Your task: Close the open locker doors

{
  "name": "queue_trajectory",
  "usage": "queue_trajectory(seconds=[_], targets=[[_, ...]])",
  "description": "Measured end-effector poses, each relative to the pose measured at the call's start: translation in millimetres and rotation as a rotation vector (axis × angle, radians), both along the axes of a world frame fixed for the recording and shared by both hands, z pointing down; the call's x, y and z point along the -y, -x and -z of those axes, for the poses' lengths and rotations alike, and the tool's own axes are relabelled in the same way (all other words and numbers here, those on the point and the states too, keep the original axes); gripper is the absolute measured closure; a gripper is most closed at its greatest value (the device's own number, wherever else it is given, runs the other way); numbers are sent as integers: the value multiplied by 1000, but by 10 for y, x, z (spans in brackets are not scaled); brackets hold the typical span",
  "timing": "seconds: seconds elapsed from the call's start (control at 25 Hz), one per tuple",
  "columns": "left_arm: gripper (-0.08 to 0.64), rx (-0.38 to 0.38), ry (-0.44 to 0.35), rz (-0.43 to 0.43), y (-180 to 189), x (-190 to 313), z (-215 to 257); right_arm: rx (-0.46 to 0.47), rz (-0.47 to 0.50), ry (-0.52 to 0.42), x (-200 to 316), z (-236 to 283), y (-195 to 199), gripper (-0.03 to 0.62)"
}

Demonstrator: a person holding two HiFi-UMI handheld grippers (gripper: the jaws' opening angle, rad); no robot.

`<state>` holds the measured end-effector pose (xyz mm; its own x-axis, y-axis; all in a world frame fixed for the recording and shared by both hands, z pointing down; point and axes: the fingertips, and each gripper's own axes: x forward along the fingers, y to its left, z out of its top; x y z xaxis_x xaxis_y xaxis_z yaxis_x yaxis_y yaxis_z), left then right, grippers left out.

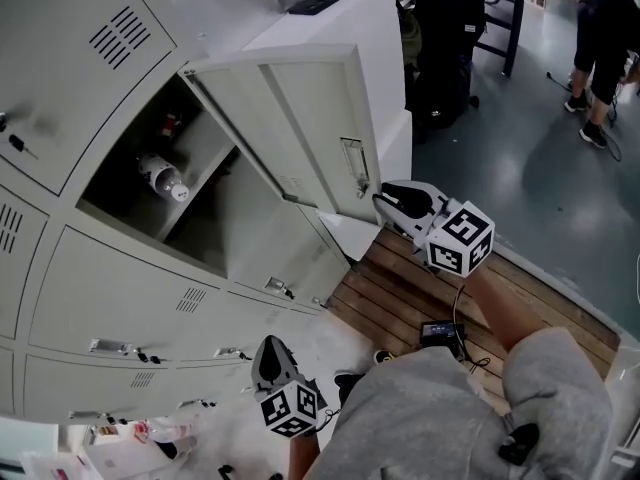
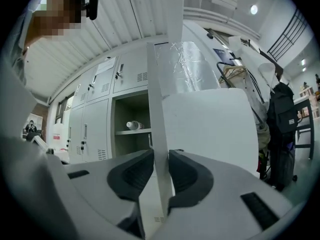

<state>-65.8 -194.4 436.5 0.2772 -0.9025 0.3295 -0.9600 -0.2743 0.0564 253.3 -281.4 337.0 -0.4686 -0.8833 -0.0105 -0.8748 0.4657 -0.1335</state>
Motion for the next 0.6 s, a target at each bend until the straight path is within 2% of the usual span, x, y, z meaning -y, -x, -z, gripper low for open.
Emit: queue_trajectory(seconds=[0.16, 0.28, 0.6], targets=[[549, -4, 0, 1, -69, -17, -9, -4, 105, 6, -81, -1, 184, 489], [549, 0, 2, 6, -94, -38, -15, -23, 141, -5, -120, 8, 312, 489], [549, 7, -2, 61, 11, -104, -7, -60, 308, -21, -256, 18, 748, 483]])
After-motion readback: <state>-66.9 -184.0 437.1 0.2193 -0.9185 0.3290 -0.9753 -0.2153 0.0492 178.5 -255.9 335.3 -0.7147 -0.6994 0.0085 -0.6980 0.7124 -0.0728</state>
